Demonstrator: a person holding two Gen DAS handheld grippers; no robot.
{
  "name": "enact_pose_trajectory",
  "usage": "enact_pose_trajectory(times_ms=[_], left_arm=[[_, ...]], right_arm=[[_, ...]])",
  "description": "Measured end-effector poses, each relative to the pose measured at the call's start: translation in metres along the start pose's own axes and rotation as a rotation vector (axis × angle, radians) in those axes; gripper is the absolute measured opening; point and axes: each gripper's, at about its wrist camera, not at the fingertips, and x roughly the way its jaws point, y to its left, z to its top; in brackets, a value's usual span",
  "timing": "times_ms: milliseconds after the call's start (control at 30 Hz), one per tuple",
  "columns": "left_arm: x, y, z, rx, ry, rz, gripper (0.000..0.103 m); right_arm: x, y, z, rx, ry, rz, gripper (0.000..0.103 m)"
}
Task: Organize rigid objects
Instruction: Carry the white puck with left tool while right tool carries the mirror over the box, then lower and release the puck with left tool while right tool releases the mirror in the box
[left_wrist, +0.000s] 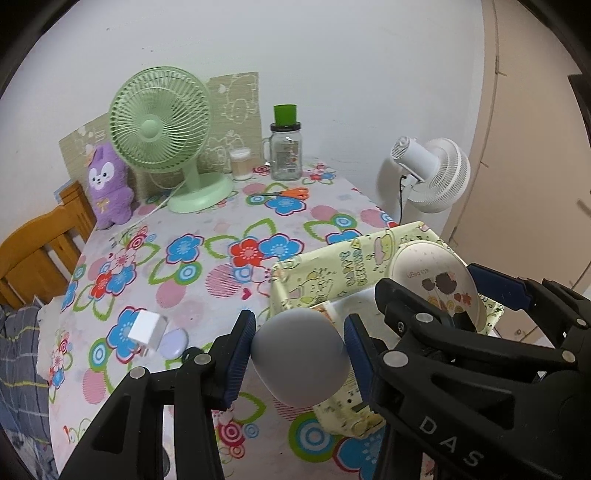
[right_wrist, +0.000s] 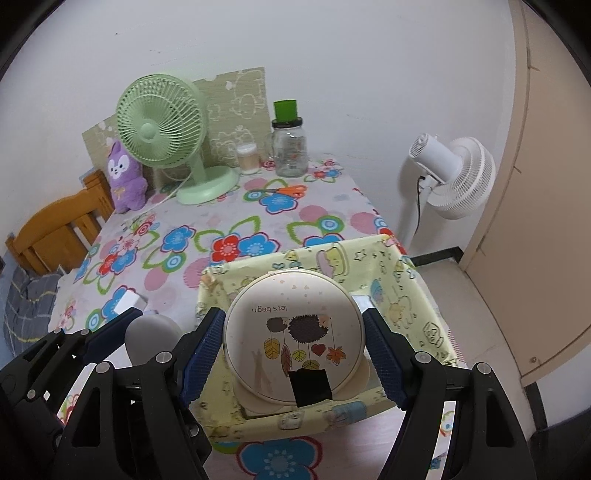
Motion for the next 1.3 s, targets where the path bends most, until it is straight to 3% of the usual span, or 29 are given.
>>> enact_pose_trajectory(times_ms=[633,767,867,1167,1233,1267,1300], left_arm=[[0.043,-0.042,0.015,0.098,0.055,-0.073,0.051],[0.054,-0.046,0.017,0.111,0.075,-0.083,0.049],[0.063,-0.046,0.020,0.115,0.093,-0.090,0.042],[0.082,-0.044,0.022,0.110,0.144,-0.100,0.042],[0.083,-0.045,0.022,0.110,0.155,-0.102,0.050],[0.083,-0.044,0.022,0.108,0.166,-0.107,0.062],[0.083,-0.043,0.022,0.106,0.172,-0.107,0.067]], right_arm=[[0.022,-0.044,0.004,0.069,0.047,-0.045,0.077],[0.031,-0.050,0.004,0.085,0.065,-0.049,0.077],[0.041,-0.054,0.006,0.096,0.082,-0.050,0.077],[0.065,-0.058,0.007,0.103,0.126,-0.034,0.077],[0.070,-0.058,0.008,0.100,0.131,-0.026,0.077],[0.071,-0.058,0.008,0.096,0.133,-0.025,0.077],[0.074,-0.057,0.009,0.090,0.137,-0.025,0.077]])
